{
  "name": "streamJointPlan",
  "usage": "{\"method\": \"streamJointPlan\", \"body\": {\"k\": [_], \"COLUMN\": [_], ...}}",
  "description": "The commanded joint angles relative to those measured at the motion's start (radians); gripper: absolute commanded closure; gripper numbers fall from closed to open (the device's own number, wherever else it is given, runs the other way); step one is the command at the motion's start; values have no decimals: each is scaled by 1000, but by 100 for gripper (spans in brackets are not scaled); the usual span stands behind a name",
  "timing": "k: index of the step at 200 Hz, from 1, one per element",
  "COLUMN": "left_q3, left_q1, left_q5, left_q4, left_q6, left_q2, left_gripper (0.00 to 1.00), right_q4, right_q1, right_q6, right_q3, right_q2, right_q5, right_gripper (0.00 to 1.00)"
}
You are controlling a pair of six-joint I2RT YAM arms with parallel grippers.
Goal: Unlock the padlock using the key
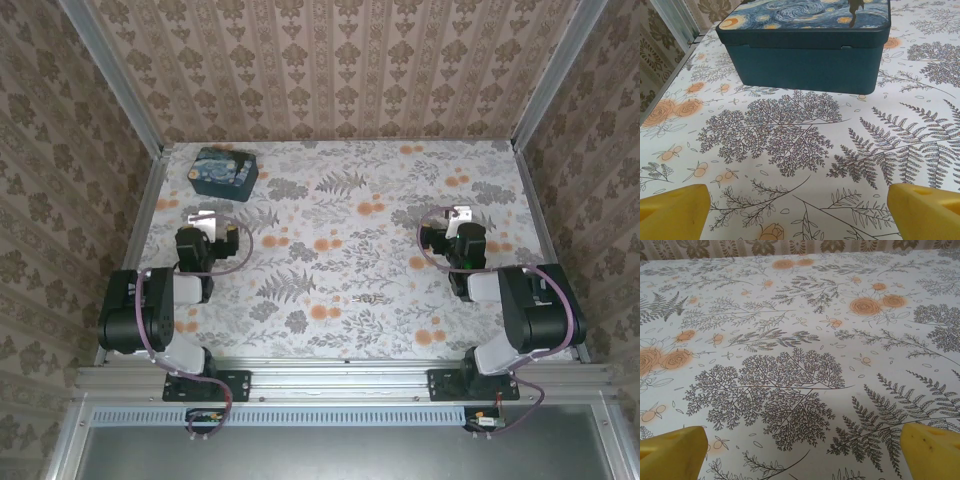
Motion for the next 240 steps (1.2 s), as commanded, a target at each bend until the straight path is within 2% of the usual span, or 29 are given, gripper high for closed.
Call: {"method": "streamJointPlan", "body": {"k": [1,182,211,218,240], "left_q3": [22,23,24,38,157], "left_q1": [0,3,27,27,-2], "left_q5": [10,13,70,47,-164], "left_q4": [6,3,4,-47,-380], "left_q6": [-13,-17,-24,-35,-102], "left_q2": [-2,-2,-12,-52,-221], "left_gripper": [0,0,0,0,0], "right_q4": [21,21,14,-56,-246], "right_q1": [6,6,4,4,4], "right_q6": [-11,-12,-13,-15,-17], "right_q3": [17,18,24,50,111], "right_q2": [-9,-7,-15,-38,-119], "right_q5": [16,16,5,3,25], "right_gripper": [0,0,0,0,0]}}
